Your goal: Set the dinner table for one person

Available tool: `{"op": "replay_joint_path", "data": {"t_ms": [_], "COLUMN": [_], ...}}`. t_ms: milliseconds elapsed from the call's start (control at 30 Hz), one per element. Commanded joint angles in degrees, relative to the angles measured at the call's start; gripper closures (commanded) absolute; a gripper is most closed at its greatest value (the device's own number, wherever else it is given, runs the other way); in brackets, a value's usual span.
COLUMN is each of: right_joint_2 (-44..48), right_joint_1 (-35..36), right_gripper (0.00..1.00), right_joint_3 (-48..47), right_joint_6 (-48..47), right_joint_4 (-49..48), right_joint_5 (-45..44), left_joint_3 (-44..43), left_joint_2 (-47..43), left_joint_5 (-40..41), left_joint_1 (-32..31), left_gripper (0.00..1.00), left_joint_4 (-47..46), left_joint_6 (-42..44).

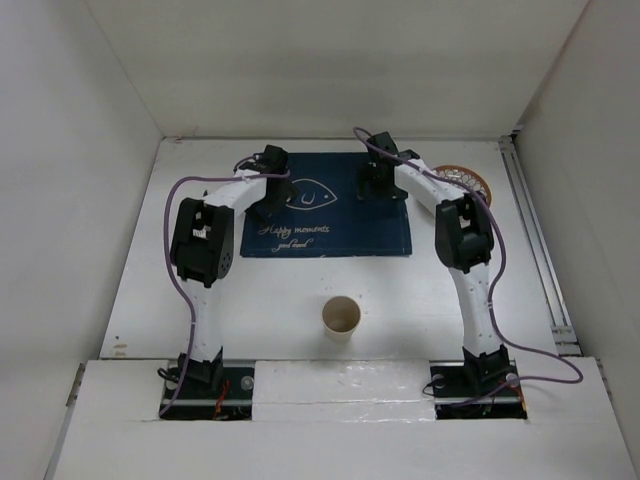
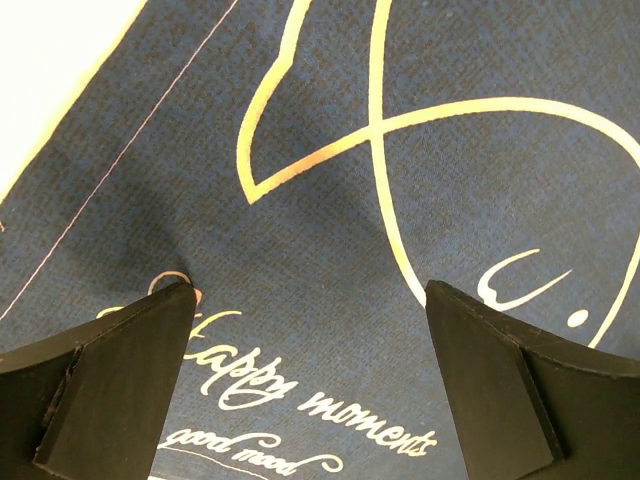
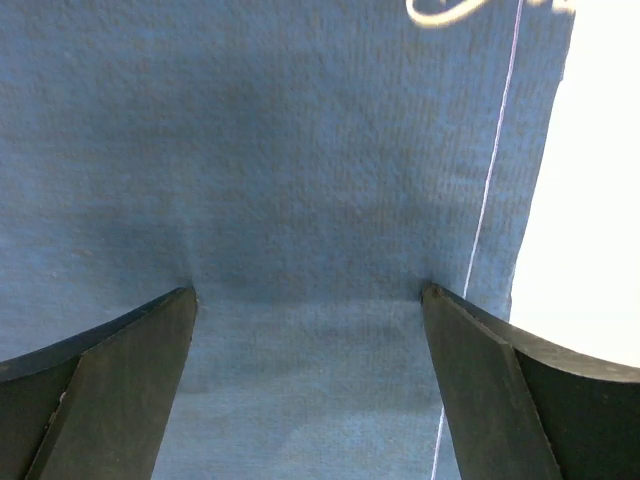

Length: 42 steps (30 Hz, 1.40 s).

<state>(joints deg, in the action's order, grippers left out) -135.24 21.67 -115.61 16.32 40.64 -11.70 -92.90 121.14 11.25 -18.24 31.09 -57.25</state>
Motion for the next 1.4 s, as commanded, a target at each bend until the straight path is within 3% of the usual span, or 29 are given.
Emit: {"op": "replay_joint_path", "data": {"t_ms": [0, 333, 1367], "right_joint_2": [2.88, 1.30, -5.39], "right_joint_1": [-0.14, -1.90, -4.71], "right_gripper": [0.00, 0.00, 0.00], "right_joint_3": [2.93, 0.40, -11.21], "right_joint_6": [1.35, 0.82, -1.81], "right_joint_4": [1.46, 3.29, 7.69], "right_joint_5": [-1.83, -1.30, 1.68], "left_joint_3": [-1.66, 4.22, 6.95], "left_joint_2": [3.39, 0.85, -2.84], "left_joint_5": [1.85, -1.93, -5.36], "left_joint_1": [0.49, 0.49, -1.71], "left_gripper": [0.00, 0.00, 0.00], "left_joint_4": [3.89, -0.24, -1.12], "left_joint_6": [1.62, 1.62, 0.92]}}
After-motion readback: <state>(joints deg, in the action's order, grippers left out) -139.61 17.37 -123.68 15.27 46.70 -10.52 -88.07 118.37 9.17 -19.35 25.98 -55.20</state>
